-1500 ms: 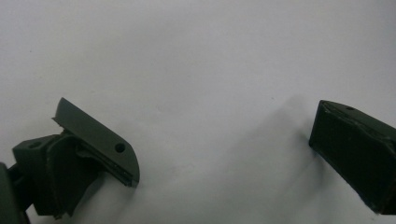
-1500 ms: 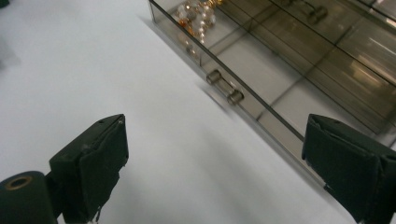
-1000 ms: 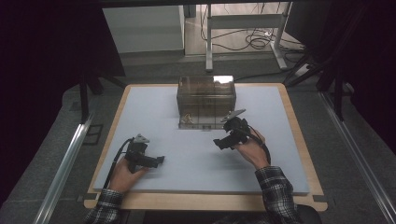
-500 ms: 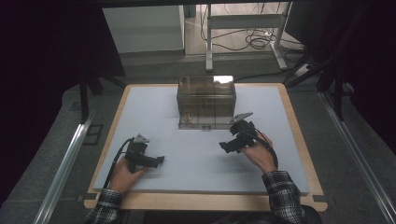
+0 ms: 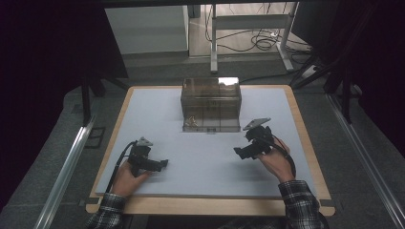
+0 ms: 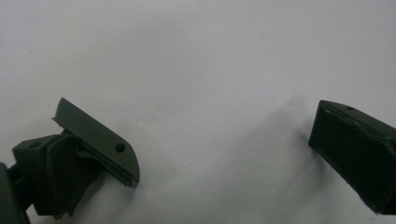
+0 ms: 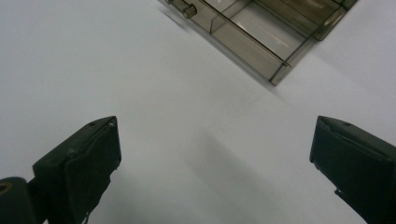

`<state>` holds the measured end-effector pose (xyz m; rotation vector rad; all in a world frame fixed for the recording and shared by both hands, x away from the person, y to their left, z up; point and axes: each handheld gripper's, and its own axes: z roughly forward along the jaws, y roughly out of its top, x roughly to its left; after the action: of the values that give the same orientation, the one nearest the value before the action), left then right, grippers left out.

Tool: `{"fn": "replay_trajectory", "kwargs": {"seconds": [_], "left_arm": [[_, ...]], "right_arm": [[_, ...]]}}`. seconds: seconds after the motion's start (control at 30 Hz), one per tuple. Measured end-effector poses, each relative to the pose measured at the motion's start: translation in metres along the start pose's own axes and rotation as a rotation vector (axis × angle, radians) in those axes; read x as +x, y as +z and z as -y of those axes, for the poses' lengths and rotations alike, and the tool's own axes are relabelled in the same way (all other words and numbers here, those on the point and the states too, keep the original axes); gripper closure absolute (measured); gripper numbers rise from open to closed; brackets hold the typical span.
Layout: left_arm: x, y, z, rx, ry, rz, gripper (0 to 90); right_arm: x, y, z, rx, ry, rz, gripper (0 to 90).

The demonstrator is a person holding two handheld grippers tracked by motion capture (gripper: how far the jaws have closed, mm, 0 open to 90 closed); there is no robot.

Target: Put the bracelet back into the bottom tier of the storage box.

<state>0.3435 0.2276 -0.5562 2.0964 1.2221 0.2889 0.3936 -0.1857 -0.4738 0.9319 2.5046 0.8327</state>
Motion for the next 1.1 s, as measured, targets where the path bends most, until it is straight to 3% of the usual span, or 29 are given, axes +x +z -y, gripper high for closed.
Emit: {"fn": "replay_trajectory", "kwargs": {"seconds": [0.6, 1.1], "left_arm": [[0.000, 0.000, 0.000, 0.000, -0.004, 0.000, 0.0], [0.000, 0.000, 0.000, 0.000, -0.004, 0.000, 0.0]], "right_arm": [[-0.010, -0.020, 0.037, -0.009, 0.052, 0.036, 1.1], [-0.016, -0.025, 0.073, 0.002, 0.101, 0.059, 0.4]]}}
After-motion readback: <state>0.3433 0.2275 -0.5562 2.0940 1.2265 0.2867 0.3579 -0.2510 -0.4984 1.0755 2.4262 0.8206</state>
